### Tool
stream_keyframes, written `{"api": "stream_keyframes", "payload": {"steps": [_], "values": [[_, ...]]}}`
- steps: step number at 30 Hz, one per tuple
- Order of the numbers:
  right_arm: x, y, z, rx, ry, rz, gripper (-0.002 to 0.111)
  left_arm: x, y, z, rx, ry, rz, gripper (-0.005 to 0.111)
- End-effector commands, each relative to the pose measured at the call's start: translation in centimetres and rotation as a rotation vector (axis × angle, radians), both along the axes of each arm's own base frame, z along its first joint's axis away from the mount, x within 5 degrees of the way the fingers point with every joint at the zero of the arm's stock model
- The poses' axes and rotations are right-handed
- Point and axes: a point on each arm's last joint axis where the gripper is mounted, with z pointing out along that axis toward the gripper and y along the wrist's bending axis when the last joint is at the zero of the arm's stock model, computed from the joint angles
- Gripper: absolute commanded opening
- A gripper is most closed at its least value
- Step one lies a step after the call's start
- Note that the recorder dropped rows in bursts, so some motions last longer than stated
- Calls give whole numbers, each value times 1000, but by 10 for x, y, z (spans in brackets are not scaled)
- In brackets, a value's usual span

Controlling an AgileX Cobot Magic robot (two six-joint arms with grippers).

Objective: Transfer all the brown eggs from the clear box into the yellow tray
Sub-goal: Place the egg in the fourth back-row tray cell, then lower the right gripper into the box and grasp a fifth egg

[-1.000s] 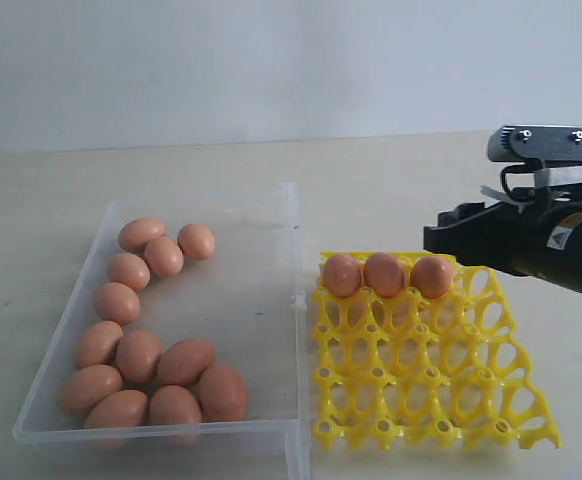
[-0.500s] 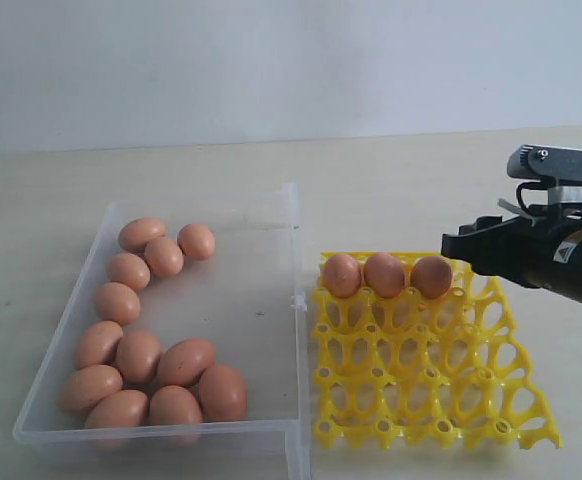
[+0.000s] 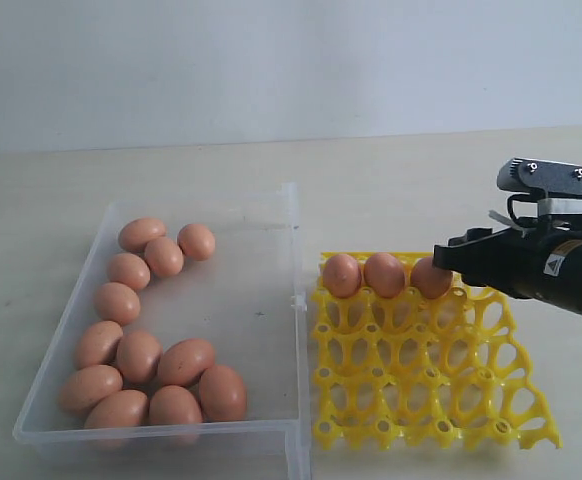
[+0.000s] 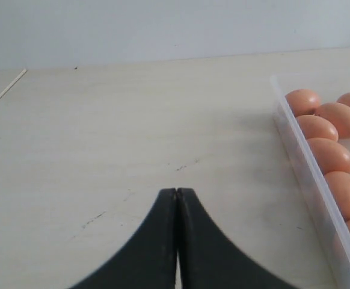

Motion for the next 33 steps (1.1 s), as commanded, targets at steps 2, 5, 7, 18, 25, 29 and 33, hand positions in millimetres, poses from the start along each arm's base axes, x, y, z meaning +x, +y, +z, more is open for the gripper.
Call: {"api": "stream_keyframes", "payload": {"steps": [2,5,7,18,25,29,33], "values": [[3,0,2,0,-26,14,31,0,0,2,4,-5,2,0],[3,0,2,1,-26,11,52,0,0,2,4,-5,2,0],[3,0,2,0,-26,10,60,0,0,2,4,-5,2,0],[-6,19,83,-153,-55,190,15,0,0,2,4,-5,2,0],[0,146,172,-251,34,549,0,0,0,2,4,-5,2,0],[5,232,129,-189,237,786,3,0,0,2,4,-5,2,0],[10,277,100,-292,336,963,33,0,0,2,4,-5,2,0]]}}
